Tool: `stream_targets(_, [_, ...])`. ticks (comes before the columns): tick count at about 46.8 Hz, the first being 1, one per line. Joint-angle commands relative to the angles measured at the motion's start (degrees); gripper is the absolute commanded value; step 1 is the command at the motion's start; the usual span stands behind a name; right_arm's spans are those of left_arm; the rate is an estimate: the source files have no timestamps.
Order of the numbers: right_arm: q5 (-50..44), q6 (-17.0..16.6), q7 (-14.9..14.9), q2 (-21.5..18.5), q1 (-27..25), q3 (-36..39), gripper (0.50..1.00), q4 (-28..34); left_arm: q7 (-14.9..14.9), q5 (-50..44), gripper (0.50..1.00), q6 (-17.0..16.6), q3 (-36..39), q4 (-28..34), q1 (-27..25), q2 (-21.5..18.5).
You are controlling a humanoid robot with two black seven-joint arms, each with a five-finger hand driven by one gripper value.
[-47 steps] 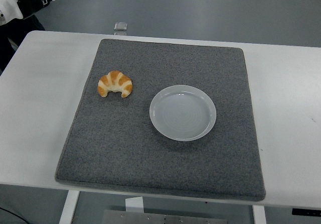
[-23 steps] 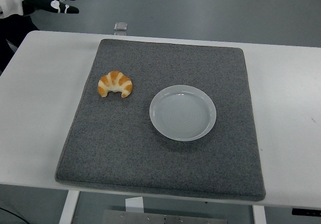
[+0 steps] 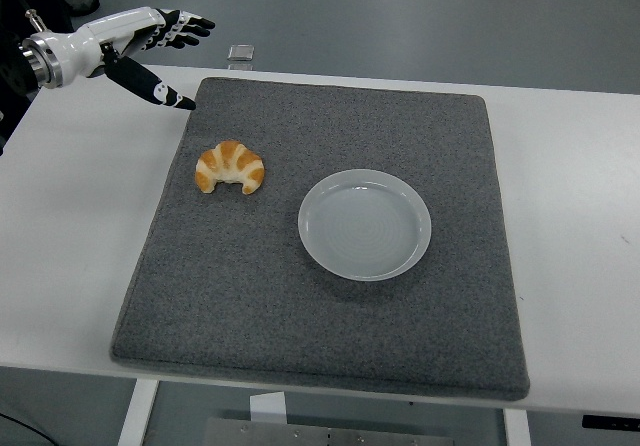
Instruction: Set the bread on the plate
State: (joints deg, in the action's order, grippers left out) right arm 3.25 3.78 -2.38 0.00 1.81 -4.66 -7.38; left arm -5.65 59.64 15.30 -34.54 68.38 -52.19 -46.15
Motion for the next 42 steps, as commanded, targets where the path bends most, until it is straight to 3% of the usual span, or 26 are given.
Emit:
stream_targets(1, [0.0, 0.0, 0.01, 0.0, 0.03, 0.0, 0.952, 0.0, 0.03, 3.55, 0.996, -0.44, 0.0, 0.09, 0.6, 0.88])
stream_targets(5, [0.0, 0.0, 0.01, 0.0, -0.05, 0.0, 0.952, 0.0, 0.03, 7.5, 0.996, -2.55, 1.31, 0.09, 1.47, 2.64])
stream_targets(14, [0.0, 0.0, 0.01, 0.0, 0.03, 0.0, 0.952, 0.0, 0.03, 13.05, 0.996, -12.83, 7.81, -0.26, 2.36, 5.19])
stream_targets(19, [0.0, 0.0, 0.01, 0.0, 0.03, 0.0, 0.952, 0.0, 0.03, 13.23, 0.996, -16.17, 11.59, -0.61, 2.18, 6.16])
stream_targets(26, [0.0, 0.0, 0.01, 0.0, -0.05, 0.0, 0.952, 0.0, 0.12, 13.58, 0.996, -18.02, 13.88, -1.23, 2.09, 7.39])
stream_targets(42, [0.0, 0.0, 0.01, 0.0, -0.05, 0.0, 0.952, 0.0, 0.29, 16.74, 0.996, -18.46, 14.41, -6.24, 2.36, 11.61])
